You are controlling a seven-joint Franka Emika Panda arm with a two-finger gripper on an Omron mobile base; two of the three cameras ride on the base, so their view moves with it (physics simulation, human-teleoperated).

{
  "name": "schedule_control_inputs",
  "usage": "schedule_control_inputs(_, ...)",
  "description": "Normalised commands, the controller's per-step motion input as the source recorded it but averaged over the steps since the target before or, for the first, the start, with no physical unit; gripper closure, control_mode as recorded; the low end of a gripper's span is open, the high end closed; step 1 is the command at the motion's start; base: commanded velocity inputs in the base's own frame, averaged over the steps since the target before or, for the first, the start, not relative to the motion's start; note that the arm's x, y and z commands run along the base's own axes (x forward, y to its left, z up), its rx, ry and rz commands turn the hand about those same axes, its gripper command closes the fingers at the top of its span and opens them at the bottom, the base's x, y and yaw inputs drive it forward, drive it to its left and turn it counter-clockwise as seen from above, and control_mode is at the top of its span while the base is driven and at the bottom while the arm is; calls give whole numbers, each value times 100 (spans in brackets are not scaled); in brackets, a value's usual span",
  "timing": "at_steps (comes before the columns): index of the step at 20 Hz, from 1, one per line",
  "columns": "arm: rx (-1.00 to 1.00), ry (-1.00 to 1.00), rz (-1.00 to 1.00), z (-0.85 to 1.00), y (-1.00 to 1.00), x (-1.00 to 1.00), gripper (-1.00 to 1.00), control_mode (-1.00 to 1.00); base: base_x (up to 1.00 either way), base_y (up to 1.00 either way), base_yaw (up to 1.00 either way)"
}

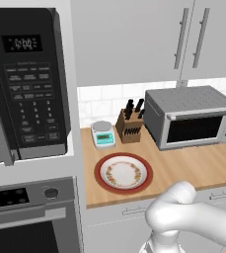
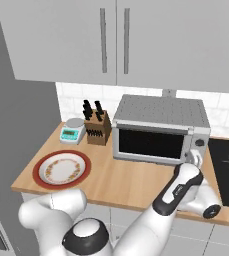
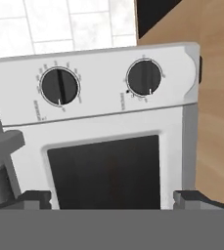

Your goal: Pick up the kebab skewer and baguette bread, and place them inside the toaster oven. Close the toaster oven door and start by setting the timer.

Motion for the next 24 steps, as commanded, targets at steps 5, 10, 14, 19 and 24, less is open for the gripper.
schedule_control_inputs(5,0,0,-9,-5,-2,28,-100,-100,0,0,0)
schedule_control_inputs(10,0,0,-9,-3,-18,26,-100,-100,0,0,0)
schedule_control_inputs(14,0,0,-8,-11,-27,25,-100,-100,0,0,0)
schedule_control_inputs(19,0,0,-4,-13,-27,15,-100,-100,0,0,0)
schedule_control_inputs(24,0,0,-1,-16,-31,0,-100,-100,0,0,0)
